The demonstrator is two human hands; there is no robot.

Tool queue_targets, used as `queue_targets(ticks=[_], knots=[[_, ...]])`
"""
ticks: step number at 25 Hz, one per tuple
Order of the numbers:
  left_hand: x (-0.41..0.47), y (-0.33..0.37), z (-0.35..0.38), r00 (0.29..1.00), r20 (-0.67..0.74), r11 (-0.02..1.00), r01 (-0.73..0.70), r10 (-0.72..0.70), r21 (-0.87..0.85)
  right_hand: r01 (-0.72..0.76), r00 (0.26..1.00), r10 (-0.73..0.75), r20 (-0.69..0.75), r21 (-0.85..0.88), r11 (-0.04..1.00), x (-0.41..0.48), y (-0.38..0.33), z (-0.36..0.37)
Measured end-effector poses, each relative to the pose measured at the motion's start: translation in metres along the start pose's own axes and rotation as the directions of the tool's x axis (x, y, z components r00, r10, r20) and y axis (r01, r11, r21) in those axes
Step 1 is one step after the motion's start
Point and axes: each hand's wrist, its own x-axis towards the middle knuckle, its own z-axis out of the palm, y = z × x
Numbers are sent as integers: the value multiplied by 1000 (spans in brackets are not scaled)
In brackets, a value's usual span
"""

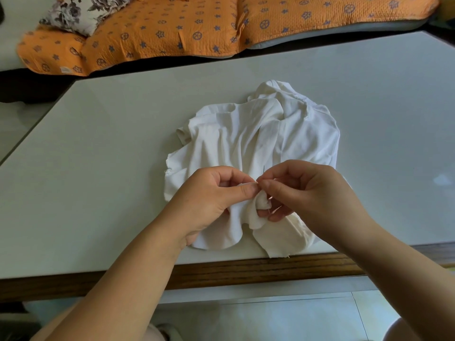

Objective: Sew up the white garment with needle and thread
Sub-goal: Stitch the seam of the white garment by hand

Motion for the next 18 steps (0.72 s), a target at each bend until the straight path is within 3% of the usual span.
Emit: queue_targets(ticks=[6, 8, 11, 13, 15, 18], knots=[[-1, 2, -1, 997, 31, 996, 70, -69, -46, 41, 984, -47, -171, -38, 998, 8, 1, -7], [-1, 2, -2, 997, 29, 996, 79, -78, -34, -7, 989, 31, -146, 161, 987, 12, -1, -12], [0, 0, -2, 996, 33, 996, 87, -87, -23, -72, 987, 135, -82, 525, 848, 16, -4, -20], [0, -1, -2, 995, 36, 996, 91, -90, -22, -40, 983, 145, -115, 632, 774, 20, -3, -24], [-1, -1, -2, 995, 31, 995, 98, -97, -16, 28, 972, 126, -199, 628, 777, 23, -1, -27], [-1, 0, -2, 994, 20, 994, 103, -104, 29, 131, 926, 65, -372, 477, 869, 27, 1, -32]])
